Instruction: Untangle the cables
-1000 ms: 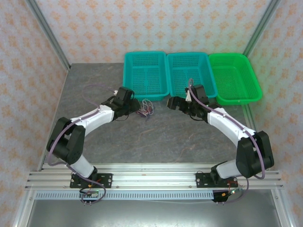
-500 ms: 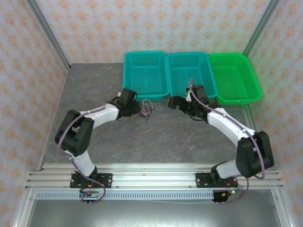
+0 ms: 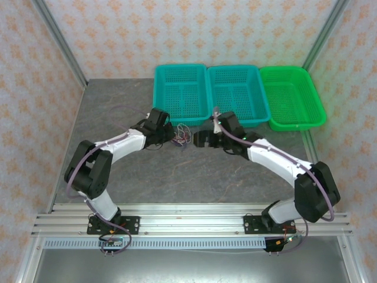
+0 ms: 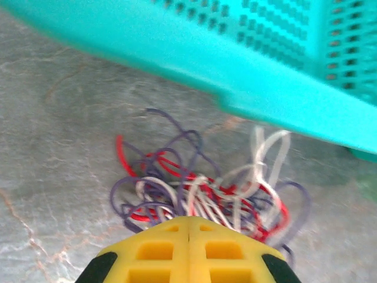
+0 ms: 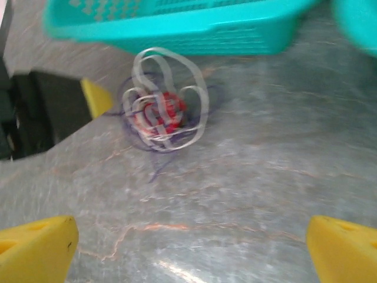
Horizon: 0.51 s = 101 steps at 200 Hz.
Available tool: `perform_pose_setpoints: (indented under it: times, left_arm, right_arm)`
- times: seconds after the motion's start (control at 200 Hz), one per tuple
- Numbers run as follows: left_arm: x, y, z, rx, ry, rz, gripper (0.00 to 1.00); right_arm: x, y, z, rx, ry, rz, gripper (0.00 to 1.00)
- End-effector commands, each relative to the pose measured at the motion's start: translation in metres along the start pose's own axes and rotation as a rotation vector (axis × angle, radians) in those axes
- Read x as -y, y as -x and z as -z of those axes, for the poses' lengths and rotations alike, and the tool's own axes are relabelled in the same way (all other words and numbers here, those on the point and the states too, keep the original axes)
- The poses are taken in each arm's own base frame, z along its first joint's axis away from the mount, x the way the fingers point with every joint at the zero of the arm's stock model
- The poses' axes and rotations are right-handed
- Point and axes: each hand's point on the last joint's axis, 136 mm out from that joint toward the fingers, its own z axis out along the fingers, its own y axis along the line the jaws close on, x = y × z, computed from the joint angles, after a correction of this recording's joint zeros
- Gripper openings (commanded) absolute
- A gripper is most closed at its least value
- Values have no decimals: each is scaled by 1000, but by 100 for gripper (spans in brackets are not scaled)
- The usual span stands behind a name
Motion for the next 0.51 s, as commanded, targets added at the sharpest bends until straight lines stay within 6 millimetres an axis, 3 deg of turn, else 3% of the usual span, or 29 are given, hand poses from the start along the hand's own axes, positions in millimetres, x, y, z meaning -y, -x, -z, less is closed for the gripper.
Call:
perform_pose_setpoints:
  times: [0.0, 0.17, 0.28, 0.42, 0.46, 0.5]
  left_arm:
    - [29, -8, 30, -34, -107, -73, 0]
    - [42, -12, 55, -54, -159, -99, 0]
    - [54, -13, 70, -54, -223, -80, 0]
    - [72, -14, 88, -70, -312, -74, 0]
    - [76, -14, 93, -71, -334, -77, 0]
    - [79, -13, 98, -70, -351, -76, 0]
  right_arm:
    - [-28, 21, -21, 119, -12, 243, 99]
    - [-27, 32, -69, 224, -47, 318, 99]
    - [-28, 23, -98, 231, -43, 446, 97]
    - [-26, 20, -115, 302, -90, 556, 99]
    - [-24, 21, -116, 328, -95, 542, 93]
    - [-19, 22, -119, 344, -112, 523, 80]
